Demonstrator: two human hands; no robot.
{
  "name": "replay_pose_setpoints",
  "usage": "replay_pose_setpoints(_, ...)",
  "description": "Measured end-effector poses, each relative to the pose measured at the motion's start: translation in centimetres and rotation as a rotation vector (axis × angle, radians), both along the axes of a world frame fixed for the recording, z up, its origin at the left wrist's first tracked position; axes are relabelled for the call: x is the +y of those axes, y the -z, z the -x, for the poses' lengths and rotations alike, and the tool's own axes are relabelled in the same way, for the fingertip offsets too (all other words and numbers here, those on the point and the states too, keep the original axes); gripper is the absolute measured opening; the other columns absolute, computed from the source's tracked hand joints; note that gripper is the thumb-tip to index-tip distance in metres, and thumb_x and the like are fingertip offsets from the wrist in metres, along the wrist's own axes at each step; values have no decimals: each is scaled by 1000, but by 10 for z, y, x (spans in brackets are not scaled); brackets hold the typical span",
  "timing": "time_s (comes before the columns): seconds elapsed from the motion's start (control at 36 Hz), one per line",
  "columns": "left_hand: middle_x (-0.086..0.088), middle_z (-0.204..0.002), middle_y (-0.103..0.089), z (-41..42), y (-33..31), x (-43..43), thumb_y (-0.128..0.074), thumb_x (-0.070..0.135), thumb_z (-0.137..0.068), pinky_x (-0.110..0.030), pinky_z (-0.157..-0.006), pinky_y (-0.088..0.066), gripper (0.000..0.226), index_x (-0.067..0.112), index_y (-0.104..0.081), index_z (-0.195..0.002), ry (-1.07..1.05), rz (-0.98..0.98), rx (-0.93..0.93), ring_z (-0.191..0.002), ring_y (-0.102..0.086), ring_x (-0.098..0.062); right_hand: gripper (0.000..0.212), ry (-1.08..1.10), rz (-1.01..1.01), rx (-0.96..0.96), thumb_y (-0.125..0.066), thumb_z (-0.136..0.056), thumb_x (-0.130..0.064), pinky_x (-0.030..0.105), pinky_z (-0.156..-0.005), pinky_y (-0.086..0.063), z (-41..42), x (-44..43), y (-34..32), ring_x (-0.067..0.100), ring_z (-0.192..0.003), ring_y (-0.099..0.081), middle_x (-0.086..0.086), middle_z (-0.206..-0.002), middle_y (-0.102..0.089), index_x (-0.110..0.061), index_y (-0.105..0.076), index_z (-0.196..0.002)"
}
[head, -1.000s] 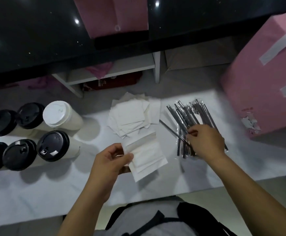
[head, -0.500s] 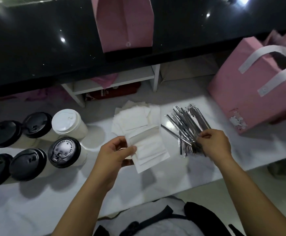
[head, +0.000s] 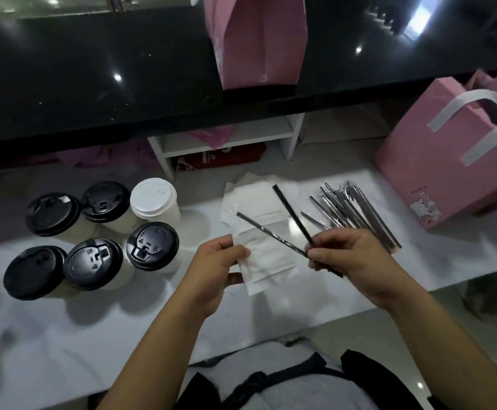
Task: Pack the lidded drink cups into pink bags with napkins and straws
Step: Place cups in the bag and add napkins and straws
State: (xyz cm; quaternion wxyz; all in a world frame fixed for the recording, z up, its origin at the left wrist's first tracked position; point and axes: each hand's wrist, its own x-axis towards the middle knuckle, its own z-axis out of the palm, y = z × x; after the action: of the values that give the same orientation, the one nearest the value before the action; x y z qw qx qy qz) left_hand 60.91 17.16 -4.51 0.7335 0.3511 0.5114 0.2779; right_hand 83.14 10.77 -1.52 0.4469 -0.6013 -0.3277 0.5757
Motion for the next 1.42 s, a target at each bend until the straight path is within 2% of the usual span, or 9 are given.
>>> replay_pose_setpoints(0.14, -9, -84, -74, 8, -4, -5, -52, -8, -91, -33, -63, -56, 22, 3, -72, -89, 47, -23, -94, -75, -70, -18, 16, -68, 27, -75, -72, -76, 15, 21, -63, -55, 24, 4, -6, 18, -62, -67, 14, -72, -73, 0, -73, -83)
replay_pose_setpoints(0.44, -13, -105, -74, 28, -2, -10, -59, 0, -92, -36, -79, -57, 19, 2, -72, -105, 45, -62, -234, -96, -71, -22, 15, -89, 53, -296, -77, -77, 8, 16, -51, -44, 46, 13, 1, 11, -52, -59, 14, -65, -71, -7, -74, -77)
replay_pose_setpoints(0.67, -19, -101, -75, 30, -1, -7, -73, 9, -83, -36, -75, -56, 26, -8, -70, -103, -20, -93, -157, -93, -72, -28, 16, -237, 23, -446, -78, -80, -2, 41, -76, -56, 56, 19, 3, 29, -75, -70, 9, -75, -75, -15, -80, -88)
replay_pose_setpoints(0.81, -22, -111, -72, 32, 0, -3, -84, 18, -74, -53, -102, -46, 41, -6, -71, -105, -51, -88, -114, -109, -66, -38, 15, -349, -18, -538, -76, -84, -10, 25, -67, -46, 55, 22, 2, 9, -68, -60, 0, -78, -72, -23, -80, -91)
replay_pose_setpoints(0.89, -21, -104, -73, 31, 0, 0, -81, 13, -76, -45, -95, -50, 33, -7, -72, -100, -74, -65, -113, -100, -67, -32, 14, -406, -73, -639, -76, -85, -16, 19, -69, -45, 53, 24, 5, 2, -70, -59, -6, -86, -69, -25, -79, -96)
replay_pose_setpoints(1.03, -17, -98, -72, 34, -4, 4, -75, 10, -73, -28, -81, -56, 34, -8, -70, -102, -129, -32, -213, -90, -69, -24, 47, -200, -47, -414, -89, -69, -22, 19, -75, -52, 43, 26, 4, 10, -90, -67, -2, -101, -67, -29, -69, -112)
replay_pose_setpoints(1.11, -14, -98, -75, 37, -12, 4, -70, 10, -75, -27, -78, -60, 27, -3, -73, -99, -127, -4, -314, -88, -72, -21, 67, -144, 51, -58, -88, -67, -43, 36, -92, -56, 31, 28, 2, 18, -111, -66, 6, -124, -65, -29, -62, -127)
replay_pose_setpoints(1.25, -18, -92, -75, 43, -15, 1, -83, 19, -69, -35, -71, -60, 29, 1, -77, -91, -19, 58, -399, -82, -74, -26, 79, -160, 295, 576, -34, -90, -70, 42, -74, -59, 20, 25, 0, 39, -120, -50, 25, -144, -49, -9, -62, -133)
replay_pose_setpoints(1.42, -26, -115, -69, 28, -8, 0, -74, 9, -75, -44, -96, -55, 40, -8, -70, -110, -77, 49, -154, -108, -68, -36, 68, -287, 282, 480, -34, -94, -61, 43, -86, -52, 23, 23, 8, 37, -113, -58, 22, -131, -62, -11, -67, -127)
